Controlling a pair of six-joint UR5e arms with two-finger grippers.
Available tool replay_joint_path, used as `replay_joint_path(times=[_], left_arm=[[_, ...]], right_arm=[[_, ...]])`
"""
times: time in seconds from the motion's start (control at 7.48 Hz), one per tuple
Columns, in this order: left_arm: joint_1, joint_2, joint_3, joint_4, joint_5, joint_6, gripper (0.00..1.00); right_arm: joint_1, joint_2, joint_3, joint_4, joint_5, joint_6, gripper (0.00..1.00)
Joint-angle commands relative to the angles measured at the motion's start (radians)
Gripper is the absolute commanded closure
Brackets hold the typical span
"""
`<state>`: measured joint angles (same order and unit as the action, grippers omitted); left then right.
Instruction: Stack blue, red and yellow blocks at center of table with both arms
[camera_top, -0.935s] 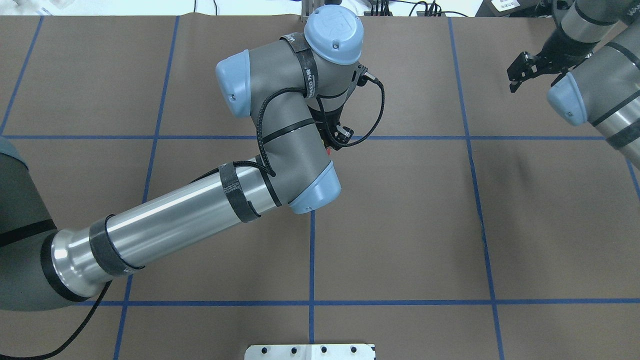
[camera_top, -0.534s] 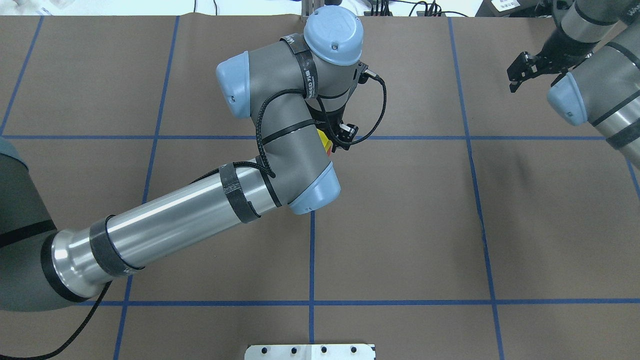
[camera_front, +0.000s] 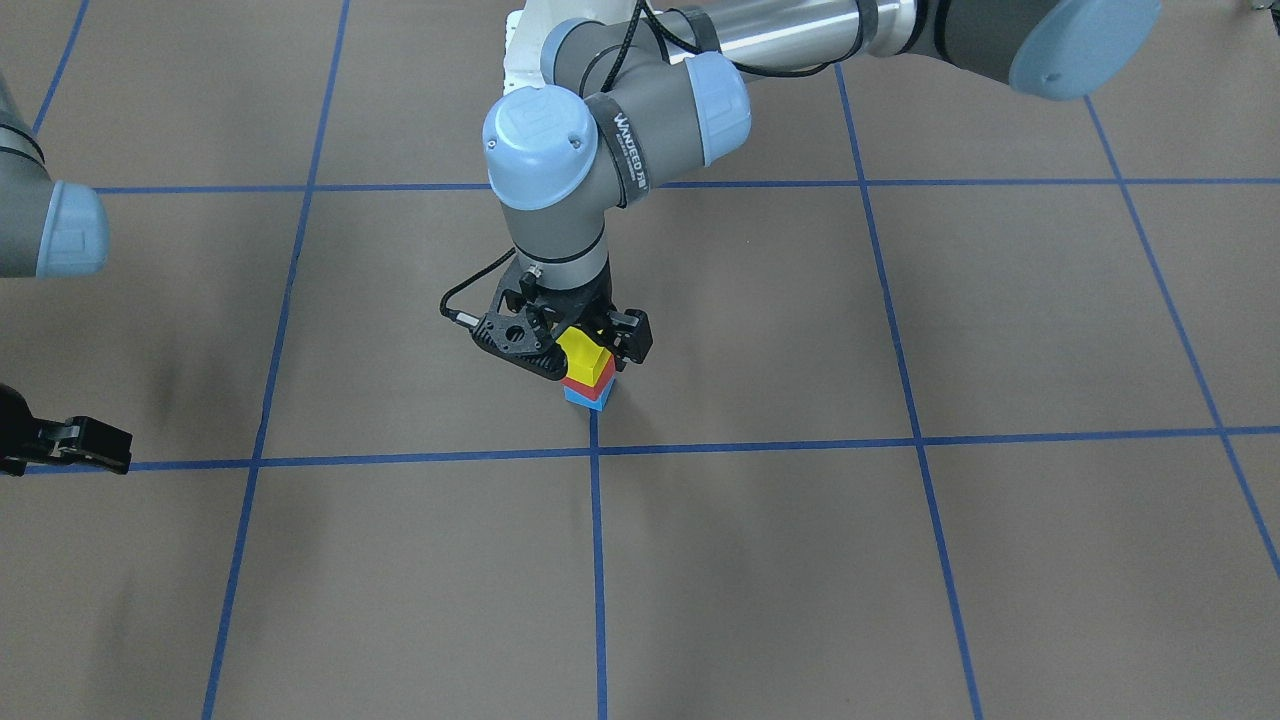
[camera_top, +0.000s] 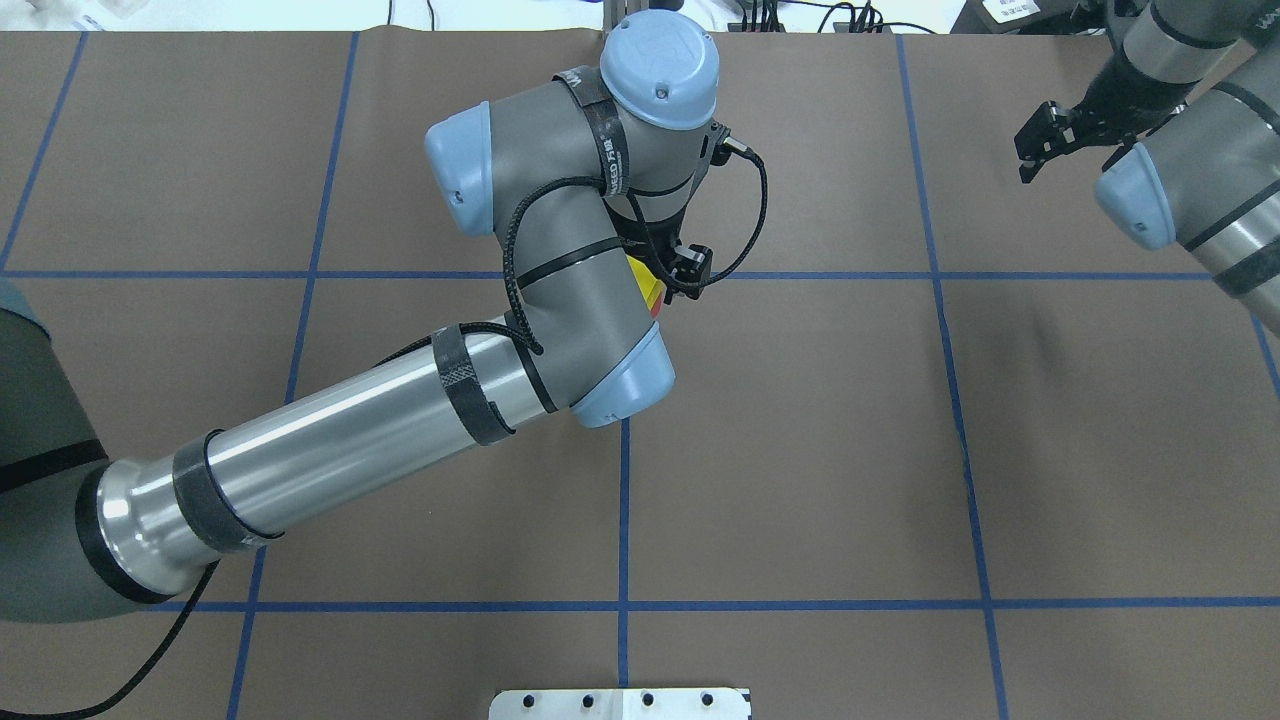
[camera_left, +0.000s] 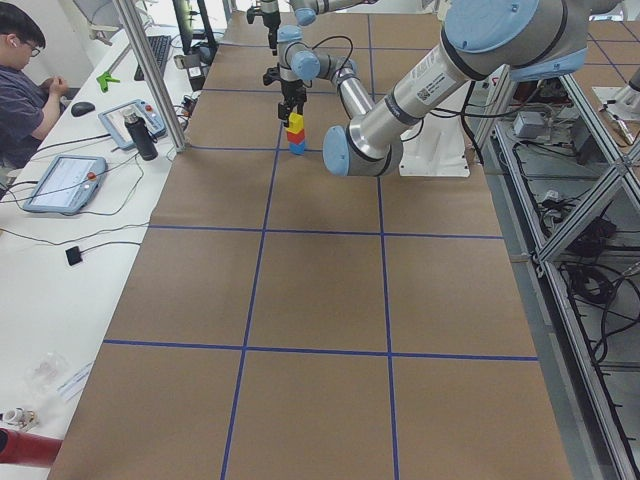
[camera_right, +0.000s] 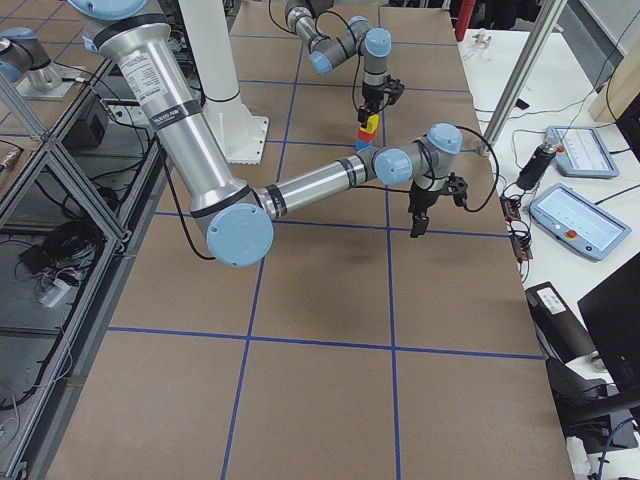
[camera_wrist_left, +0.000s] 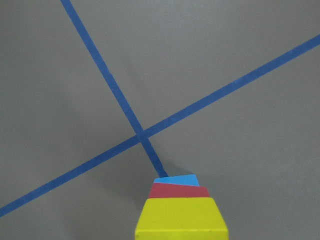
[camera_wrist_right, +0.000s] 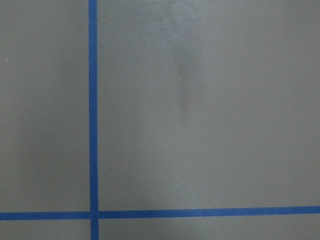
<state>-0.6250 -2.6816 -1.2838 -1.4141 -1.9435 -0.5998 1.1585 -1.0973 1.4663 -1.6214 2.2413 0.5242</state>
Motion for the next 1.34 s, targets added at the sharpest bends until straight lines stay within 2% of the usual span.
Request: replay_joint_path(times=[0.0,0.27,0.4,0.53,0.67,0.8,0.94,1.07,1.2], left_arm=[[-0.041,0.000,-0.083,0.059,-0.095,-0.035,0.00],[-0.064,0.009,-0.190,0.139,-0.118,-0.101,0.00],[-0.118,0.126,-0.310,0.145,-0.174,-0.104,0.00],[-0.213,0.314,-0.471,0.136,-0.205,-0.089,0.00],[-0.313,0.456,-0.553,0.127,-0.207,-0.045,0.00],[-0.367,0.565,-0.574,0.127,-0.207,0.079,0.00],[-0.419,0.680,-0.565,0.078,-0.204,0.092,0.00],[-0.521,0.757,-0.524,-0.016,-0.206,0.106,0.00],[-0.573,0.834,-0.511,-0.061,-0.207,0.174,0.00]], right_arm=[[0.006,0.001,0.002,0.000,0.003,-0.003,0.00],[0.012,0.001,0.003,0.000,0.004,-0.013,0.00],[0.018,-0.004,0.011,0.000,0.006,-0.016,0.00],[0.021,-0.027,0.034,0.002,0.001,-0.016,0.00],[0.027,-0.056,0.049,0.015,0.000,-0.016,0.00],[0.026,-0.087,0.045,0.085,-0.003,-0.010,0.00],[0.018,-0.104,0.033,0.157,-0.044,-0.003,0.00],[0.021,-0.117,0.032,0.207,-0.060,-0.013,0.00],[0.020,-0.210,0.032,0.224,-0.063,-0.022,0.00]])
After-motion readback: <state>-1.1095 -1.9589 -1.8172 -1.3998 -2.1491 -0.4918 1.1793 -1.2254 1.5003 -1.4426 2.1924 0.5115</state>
